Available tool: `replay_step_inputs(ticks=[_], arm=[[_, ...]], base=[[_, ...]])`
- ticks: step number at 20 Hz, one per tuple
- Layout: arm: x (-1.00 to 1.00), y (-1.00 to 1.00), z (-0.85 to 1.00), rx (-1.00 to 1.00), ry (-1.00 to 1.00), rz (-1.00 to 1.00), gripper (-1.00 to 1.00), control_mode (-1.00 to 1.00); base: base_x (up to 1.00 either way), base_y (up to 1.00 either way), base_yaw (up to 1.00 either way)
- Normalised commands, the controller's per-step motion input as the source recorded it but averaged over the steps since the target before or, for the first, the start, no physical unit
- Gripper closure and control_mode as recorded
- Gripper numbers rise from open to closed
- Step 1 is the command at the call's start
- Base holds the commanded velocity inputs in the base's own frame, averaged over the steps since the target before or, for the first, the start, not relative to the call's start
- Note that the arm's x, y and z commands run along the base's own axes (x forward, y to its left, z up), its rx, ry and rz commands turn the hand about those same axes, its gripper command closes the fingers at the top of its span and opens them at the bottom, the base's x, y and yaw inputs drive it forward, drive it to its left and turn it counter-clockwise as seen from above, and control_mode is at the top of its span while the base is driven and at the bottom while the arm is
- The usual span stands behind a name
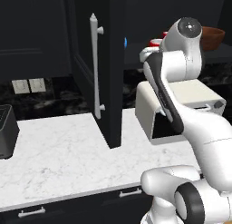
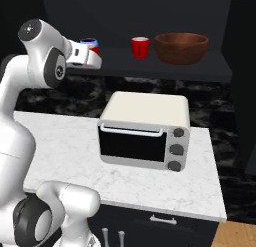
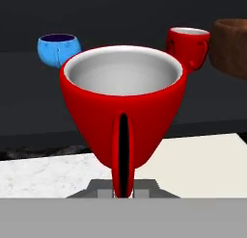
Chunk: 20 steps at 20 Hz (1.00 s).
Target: Gather all objects into one cabinet and sort the glasses and bowls to opposite sides.
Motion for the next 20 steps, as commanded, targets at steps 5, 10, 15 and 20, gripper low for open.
replay_step_inputs(ticks=[5, 10, 15, 20], arm=[[0.82, -0.08, -0.05, 0.04, 0.13, 0.00, 1.00, -1.00], [0.85, -0.05, -0.14, 0.02, 0.15, 0.00, 1.00, -1.00], [0.70, 0.00, -0.16, 0.01, 0.02, 0.00, 1.00, -1.00], [0.61, 0.00, -0.17, 0.00, 0.02, 0.00, 1.00, -1.00]], base=[[0.00, 0.00, 0.00], [0.00, 0.00, 0.00], [0.00, 0.00, 0.00], [0.00, 0.00, 0.00]])
